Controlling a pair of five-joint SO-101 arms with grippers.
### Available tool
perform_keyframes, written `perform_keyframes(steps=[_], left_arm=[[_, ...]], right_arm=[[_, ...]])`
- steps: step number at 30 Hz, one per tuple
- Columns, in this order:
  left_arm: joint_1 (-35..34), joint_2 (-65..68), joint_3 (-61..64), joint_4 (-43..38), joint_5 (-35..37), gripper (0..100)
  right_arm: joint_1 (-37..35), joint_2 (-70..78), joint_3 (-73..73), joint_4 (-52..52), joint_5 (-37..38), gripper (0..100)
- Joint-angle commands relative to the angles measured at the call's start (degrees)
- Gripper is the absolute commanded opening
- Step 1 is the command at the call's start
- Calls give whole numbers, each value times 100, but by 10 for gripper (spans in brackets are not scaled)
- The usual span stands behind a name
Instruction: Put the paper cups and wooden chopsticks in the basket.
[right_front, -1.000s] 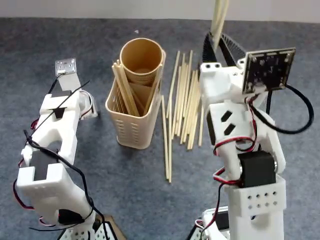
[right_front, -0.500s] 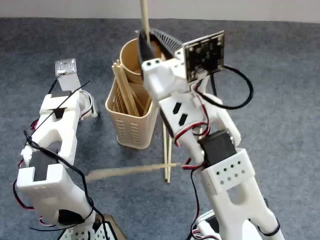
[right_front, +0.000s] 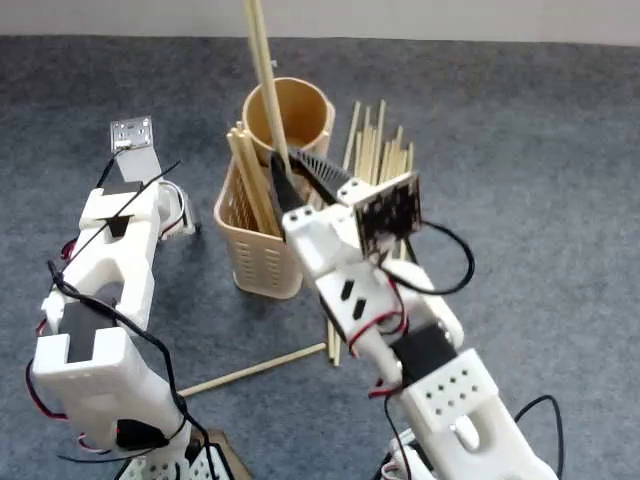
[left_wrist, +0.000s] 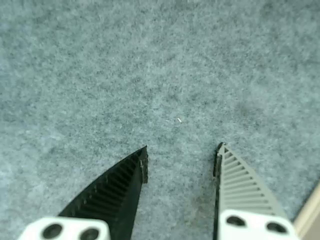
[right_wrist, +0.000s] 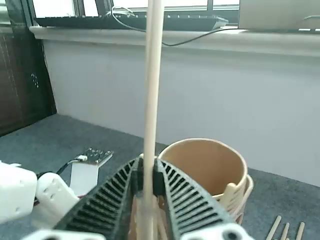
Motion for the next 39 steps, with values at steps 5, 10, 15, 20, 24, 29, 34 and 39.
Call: perform_keyframes(steps=[5, 10, 15, 20, 24, 29, 34, 39], left_arm=[[13, -40, -40, -53, -53, 224], [13, -40, -40, -53, -53, 224], [13, -40, -40, -53, -53, 224], [13, -40, -40, -35, -53, 224], [13, -40, -48, -44, -53, 224], [22, -40, -57, -44, -53, 224], [22, -40, -57, -44, -53, 224], [48, -92, -145, -9, -53, 224]], right_arm=[[-92, -13, -22, -400, 53, 29], [-163, -4, -426, -444, 53, 29], [-127, 505, -505, -576, 62, 29], [110, 1719, -927, -866, 220, 29], [92, 2237, -1226, -866, 220, 29], [-13, 2308, -1481, -866, 220, 29], [277, 2220, -1455, -681, 255, 29], [1341, 1692, -1490, 295, 264, 29]])
